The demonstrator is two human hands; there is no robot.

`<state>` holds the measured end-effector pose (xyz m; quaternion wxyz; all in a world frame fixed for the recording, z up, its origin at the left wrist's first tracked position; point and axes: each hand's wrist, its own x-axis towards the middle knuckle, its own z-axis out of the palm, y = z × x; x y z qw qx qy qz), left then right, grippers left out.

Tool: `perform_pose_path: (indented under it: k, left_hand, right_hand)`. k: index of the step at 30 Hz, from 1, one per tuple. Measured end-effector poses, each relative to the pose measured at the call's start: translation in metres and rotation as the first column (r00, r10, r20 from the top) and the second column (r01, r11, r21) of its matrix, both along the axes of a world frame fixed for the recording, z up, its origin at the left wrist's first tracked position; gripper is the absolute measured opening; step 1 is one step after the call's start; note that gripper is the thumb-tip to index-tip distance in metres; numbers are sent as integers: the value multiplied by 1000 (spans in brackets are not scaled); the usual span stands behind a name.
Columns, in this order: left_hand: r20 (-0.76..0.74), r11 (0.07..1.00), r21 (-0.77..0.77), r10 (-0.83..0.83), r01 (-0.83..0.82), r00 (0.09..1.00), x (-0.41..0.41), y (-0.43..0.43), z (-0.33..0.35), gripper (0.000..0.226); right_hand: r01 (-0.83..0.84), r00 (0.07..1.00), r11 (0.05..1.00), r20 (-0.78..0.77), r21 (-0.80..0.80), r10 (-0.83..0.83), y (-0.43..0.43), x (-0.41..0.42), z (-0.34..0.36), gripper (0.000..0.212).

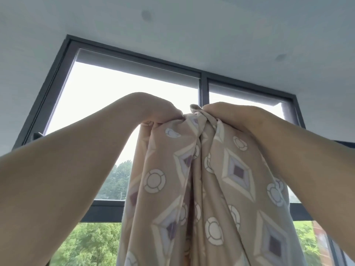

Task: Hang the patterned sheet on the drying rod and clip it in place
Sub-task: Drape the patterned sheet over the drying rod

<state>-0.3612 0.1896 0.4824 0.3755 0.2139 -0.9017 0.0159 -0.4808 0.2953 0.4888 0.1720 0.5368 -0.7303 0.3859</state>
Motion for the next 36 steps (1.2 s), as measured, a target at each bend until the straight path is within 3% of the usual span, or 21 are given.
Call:
perform_pose_path:
  k: [2, 5, 9, 11, 16, 18, 21, 23, 25, 28, 32, 36]
  left_hand:
    - [-85, 996, -64, -65, 59, 994, -1, 8, -8, 20]
    - [-219, 979, -152, -170, 138, 961, -2, 25, -24, 16]
    - [-5, 982, -181, -61, 59, 998, 9, 36, -26, 49]
    - [9, 982, -180, -61, 62, 998, 13, 37, -21, 50]
    - [10, 987, -137, -82, 83, 997, 17, 37, -20, 51]
    - [-4, 989, -116, -89, 88, 996, 16, 39, -21, 50]
    - [-16, 992, -84, -100, 98, 995, 15, 43, -22, 48]
    - [-33, 992, -73, -109, 106, 993, 14, 46, -24, 44]
    - [-50, 992, -71, -104, 100, 993, 14, 48, -26, 42]
    - [-79, 995, -81, -67, 61, 995, 16, 47, -29, 38]
    - [-170, 997, -79, 0, -13, 985, 12, 47, -37, 35]
    - [-435, 992, -117, -94, 47, 895, 21, 43, -66, 56]
  right_hand:
    - [30, 997, 998, -66, -47, -33, 7, -6, -3, 31]
    - [61, 996, 996, -58, -67, -65, 19, -4, -8, 32]
    - [5, 1000, 996, 20, -87, -4, 26, 9, -13, 26]
    - [-8, 1000, 994, 15, -108, 9, 27, 13, -19, 30]
    - [55, 979, 967, -179, -250, -102, 36, 6, -59, 43]
    - [106, 966, 939, -188, -327, -174, 44, -1, -86, 54]
    - [14, 994, 899, -94, -438, -62, 53, 0, -126, 77]
    - [-9, 997, 875, 61, -484, 44, 54, 5, -149, 97]
    - [21, 969, 865, 224, -501, 106, 56, 9, -164, 102]
    - [27, 901, 885, 395, -464, 180, 60, 9, -168, 72]
    - [8, 905, 892, 382, -453, 186, 64, 17, -149, 19]
    - [-31, 911, 846, 333, -532, 243, 69, 16, -138, 5]
